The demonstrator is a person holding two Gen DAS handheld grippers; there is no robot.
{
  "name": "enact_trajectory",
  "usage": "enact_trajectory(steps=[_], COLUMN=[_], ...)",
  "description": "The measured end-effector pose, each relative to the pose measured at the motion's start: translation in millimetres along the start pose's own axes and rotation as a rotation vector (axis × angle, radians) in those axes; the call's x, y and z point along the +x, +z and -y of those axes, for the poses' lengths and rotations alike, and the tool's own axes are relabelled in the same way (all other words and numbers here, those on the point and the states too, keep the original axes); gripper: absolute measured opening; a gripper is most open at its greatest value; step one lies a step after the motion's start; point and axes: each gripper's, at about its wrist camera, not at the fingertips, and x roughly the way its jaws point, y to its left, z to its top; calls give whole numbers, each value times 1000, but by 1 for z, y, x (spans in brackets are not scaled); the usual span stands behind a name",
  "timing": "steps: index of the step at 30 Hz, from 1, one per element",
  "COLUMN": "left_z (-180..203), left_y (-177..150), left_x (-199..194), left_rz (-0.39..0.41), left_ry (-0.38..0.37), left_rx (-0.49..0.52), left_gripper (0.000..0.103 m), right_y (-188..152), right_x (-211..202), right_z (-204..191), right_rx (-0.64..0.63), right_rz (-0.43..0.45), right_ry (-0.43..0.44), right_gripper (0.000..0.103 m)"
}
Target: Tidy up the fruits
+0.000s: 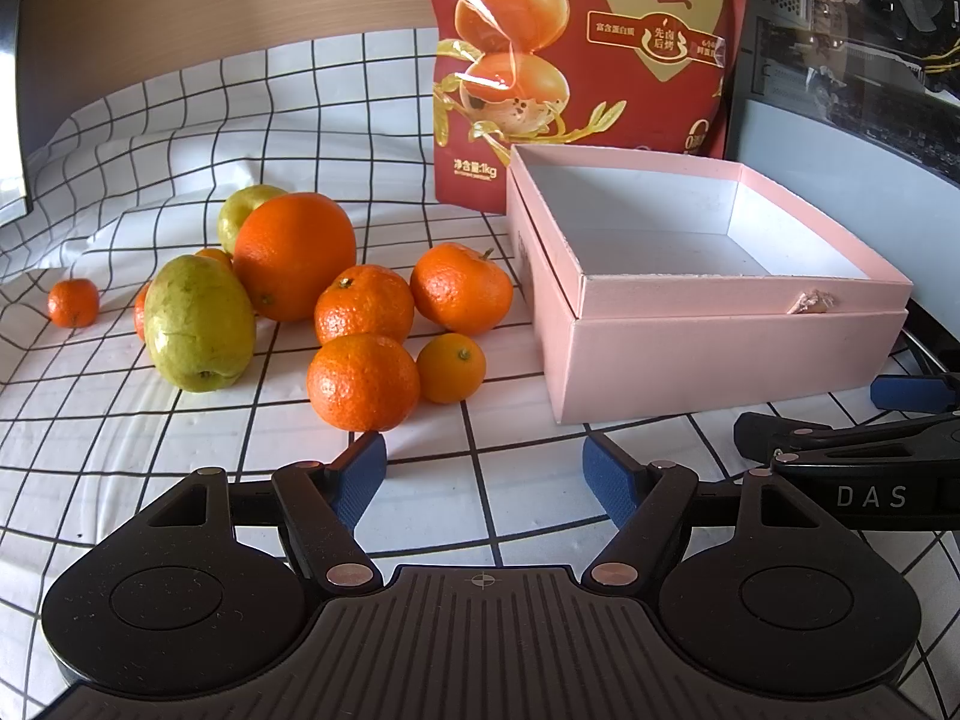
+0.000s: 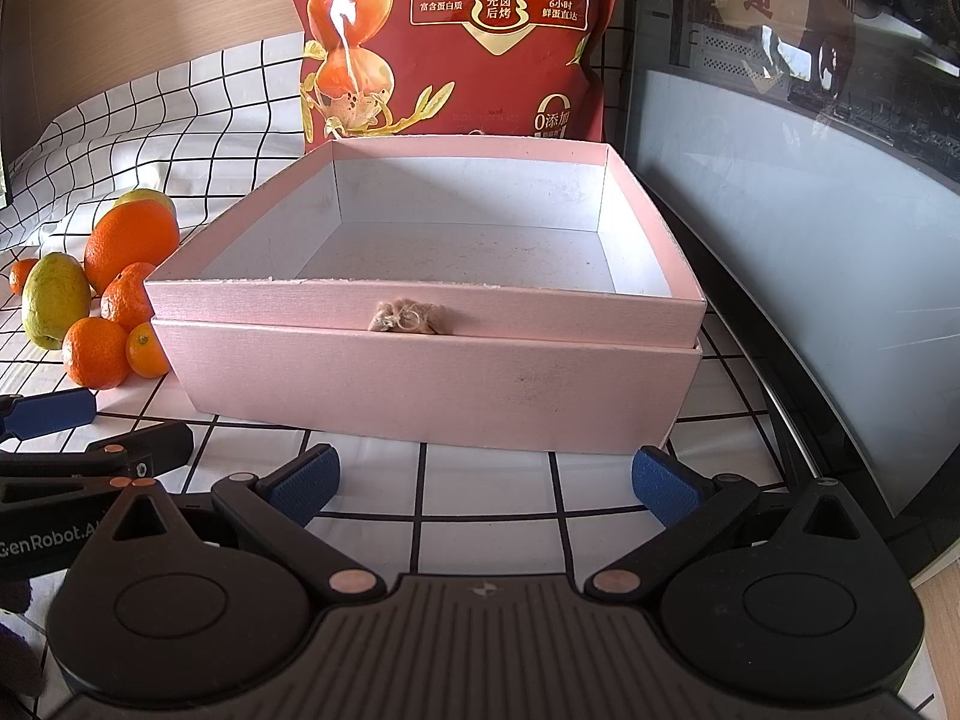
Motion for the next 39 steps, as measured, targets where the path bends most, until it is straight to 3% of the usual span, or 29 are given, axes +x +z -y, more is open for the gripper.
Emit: enact_trajectory(steps=[39], left_z=[1], left_y=[0], left_x=[0], left_rz=[0], left_ry=[-1], left_rx=[-2], left_gripper=[79], right_y=[0], right_x=[3], right_z=[2], right_rx=[-23], right_rz=[-15], right_ry=[23], right_gripper=[103])
